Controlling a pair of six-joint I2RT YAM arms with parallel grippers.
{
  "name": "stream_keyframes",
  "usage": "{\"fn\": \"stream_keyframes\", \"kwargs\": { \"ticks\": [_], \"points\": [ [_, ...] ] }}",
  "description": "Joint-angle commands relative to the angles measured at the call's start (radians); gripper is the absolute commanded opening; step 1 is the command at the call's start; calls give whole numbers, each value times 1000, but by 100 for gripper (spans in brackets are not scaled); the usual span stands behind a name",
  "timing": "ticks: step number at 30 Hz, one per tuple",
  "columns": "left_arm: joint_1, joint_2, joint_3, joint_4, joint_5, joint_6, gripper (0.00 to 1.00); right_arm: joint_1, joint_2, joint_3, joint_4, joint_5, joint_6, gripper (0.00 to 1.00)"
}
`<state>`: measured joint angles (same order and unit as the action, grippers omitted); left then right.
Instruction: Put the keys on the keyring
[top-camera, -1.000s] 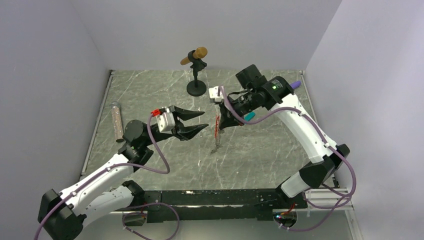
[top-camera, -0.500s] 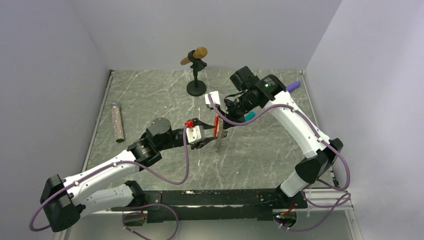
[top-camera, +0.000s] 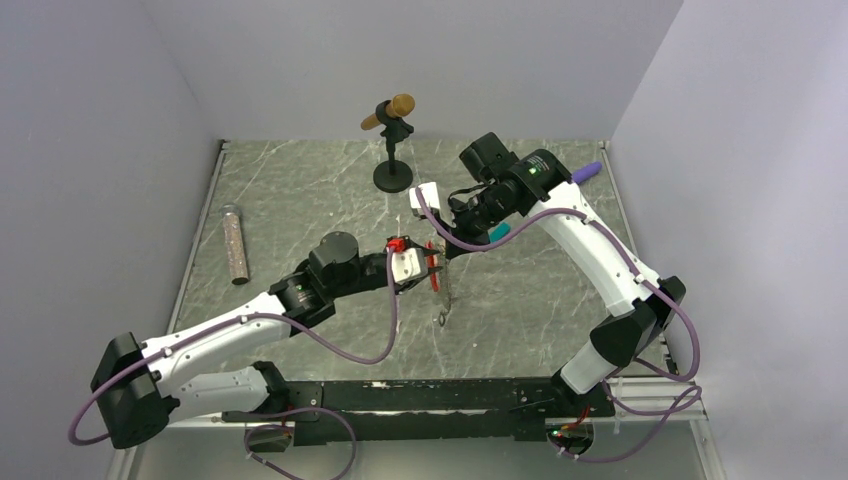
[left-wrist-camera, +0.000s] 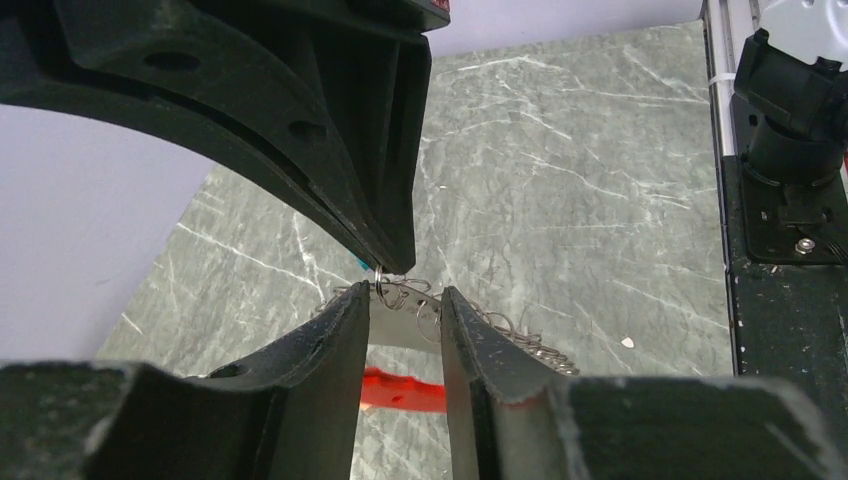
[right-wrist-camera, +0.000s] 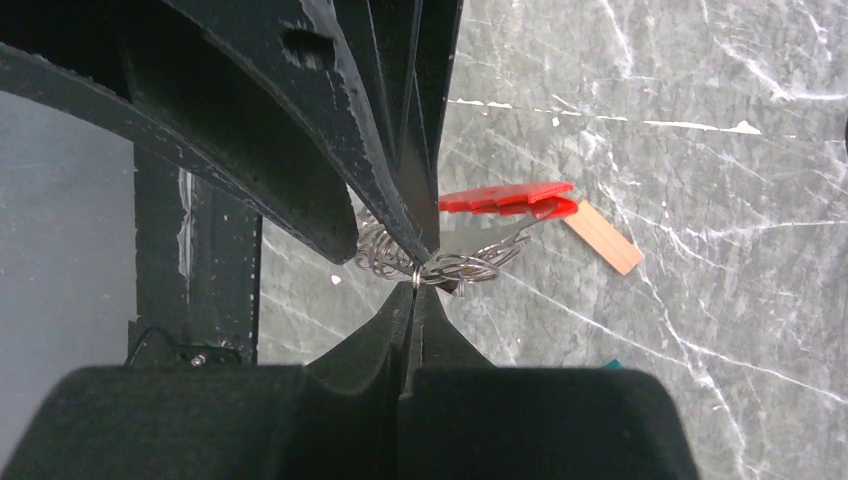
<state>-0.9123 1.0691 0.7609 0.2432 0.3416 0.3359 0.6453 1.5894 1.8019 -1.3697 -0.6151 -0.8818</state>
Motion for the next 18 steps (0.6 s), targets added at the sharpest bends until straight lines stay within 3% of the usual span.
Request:
{"fn": "stream_keyframes", "kwargs": {
  "ticks": [1, 7, 12, 18],
  "points": [
    [-10, 20, 56, 36, -3, 17, 36, 5, -6, 35, 7, -35, 6, 0],
    [-16, 52, 90, 6, -12, 34, 31, 5, -12, 28, 9, -42, 7, 0],
    [-20, 66, 111, -31, -18, 46, 19, 5, -16, 28, 9, -44, 10, 0],
    [-20, 65, 115, -56, -39, 59, 22, 4, -14, 35, 9, -46, 12, 0]
  ]
}}
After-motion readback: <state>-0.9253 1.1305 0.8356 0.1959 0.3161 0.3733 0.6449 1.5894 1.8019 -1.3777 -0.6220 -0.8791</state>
